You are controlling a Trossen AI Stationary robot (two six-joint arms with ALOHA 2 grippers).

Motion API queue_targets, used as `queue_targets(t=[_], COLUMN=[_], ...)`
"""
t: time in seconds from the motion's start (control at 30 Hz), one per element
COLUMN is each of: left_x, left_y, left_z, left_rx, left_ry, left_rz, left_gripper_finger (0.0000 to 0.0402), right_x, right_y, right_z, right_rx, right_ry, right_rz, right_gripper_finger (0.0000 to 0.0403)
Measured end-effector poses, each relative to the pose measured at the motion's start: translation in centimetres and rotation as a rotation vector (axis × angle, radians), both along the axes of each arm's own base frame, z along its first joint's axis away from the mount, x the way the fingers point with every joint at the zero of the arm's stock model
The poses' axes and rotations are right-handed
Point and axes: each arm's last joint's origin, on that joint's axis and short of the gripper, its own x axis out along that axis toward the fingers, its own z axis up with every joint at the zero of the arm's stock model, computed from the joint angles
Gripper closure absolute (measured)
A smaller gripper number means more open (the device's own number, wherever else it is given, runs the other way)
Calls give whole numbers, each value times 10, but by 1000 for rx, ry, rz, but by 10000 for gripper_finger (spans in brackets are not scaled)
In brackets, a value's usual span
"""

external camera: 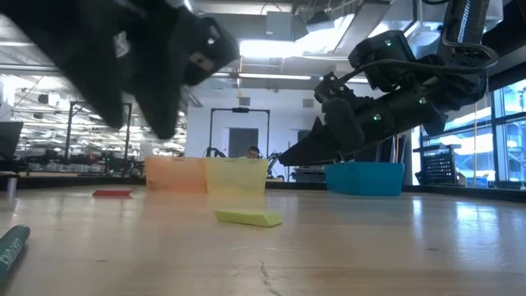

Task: Sort crayons/erasers/pens/pencils in bins
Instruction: Put the green crayon into the yellow bin

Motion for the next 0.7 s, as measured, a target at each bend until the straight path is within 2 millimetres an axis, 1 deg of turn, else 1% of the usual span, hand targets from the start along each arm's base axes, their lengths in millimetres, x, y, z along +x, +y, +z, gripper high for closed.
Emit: queue_targets(t=[0.1,0.23,0.47,0.7], left_x=[-5,-9,-14,-17], left_y=[-10,-17,-22,-26], left_z=[-9,-15,-21,-41], left_rx=[10,8,27,69], left_ry=[23,56,79,155], left_rz=[-25,-13,-14,-3], left_gripper_finger=[292,292,292,292], right_x=[0,0,0,0], right_y=[0,0,0,0], right_z=[0,0,0,0], right_rx=[12,13,13,13], right_ry=[-2,-1,-2,-1], right_rz=[-5,-5,-8,-7], right_gripper_finger=[246,246,246,246])
